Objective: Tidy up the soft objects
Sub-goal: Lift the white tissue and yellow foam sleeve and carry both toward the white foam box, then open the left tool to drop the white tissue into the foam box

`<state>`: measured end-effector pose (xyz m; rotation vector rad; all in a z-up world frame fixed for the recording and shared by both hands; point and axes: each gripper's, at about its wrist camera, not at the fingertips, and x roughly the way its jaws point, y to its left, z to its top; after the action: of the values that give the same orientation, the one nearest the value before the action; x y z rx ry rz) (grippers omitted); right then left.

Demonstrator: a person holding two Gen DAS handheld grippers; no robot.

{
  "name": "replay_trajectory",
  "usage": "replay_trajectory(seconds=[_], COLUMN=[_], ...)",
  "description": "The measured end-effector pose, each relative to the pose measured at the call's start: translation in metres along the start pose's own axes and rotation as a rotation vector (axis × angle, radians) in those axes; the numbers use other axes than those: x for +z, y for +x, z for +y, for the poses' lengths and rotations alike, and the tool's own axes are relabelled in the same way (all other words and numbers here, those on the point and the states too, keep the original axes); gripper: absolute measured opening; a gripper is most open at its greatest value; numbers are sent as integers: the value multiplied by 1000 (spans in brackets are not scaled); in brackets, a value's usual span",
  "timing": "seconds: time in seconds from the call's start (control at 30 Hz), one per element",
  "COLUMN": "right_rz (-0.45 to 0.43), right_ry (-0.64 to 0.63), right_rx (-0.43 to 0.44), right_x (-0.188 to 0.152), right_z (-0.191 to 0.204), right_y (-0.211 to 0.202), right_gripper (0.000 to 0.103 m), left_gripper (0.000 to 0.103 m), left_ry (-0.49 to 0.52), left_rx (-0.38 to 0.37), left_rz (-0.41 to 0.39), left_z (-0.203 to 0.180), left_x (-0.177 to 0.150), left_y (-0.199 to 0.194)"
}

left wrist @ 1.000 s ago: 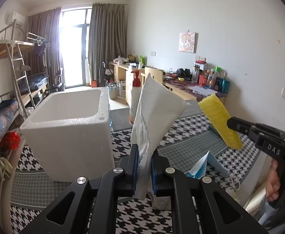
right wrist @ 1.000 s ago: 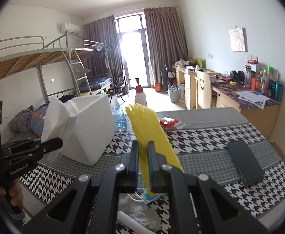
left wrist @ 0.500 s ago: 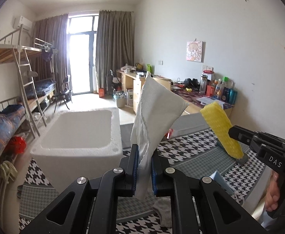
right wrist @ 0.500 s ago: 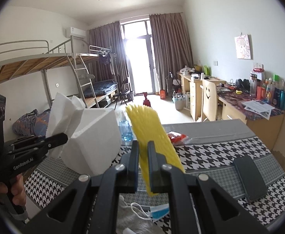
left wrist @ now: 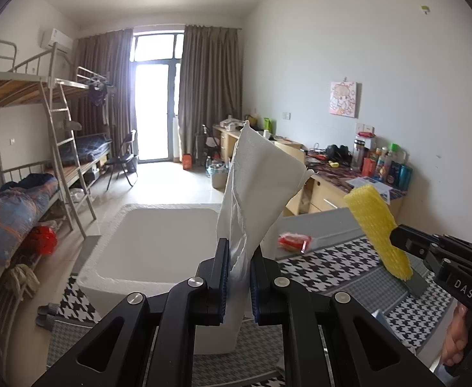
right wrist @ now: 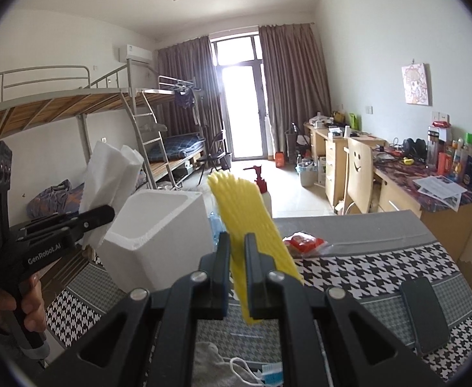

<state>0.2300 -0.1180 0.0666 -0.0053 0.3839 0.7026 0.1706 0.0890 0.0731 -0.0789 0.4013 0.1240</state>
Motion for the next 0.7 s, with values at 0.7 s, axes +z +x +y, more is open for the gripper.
replay_trajectory(seconds=[0.7], right_rz=[3], right_ry=[-76], right_rx=[124], right_x=[25], right_z=[37], right_y=[19], right_gripper=[11], left_gripper=[12], left_ry=[-69], left_rx=[129], left_rz=[11], left_z=[37], left_x=[15], left_y=[21])
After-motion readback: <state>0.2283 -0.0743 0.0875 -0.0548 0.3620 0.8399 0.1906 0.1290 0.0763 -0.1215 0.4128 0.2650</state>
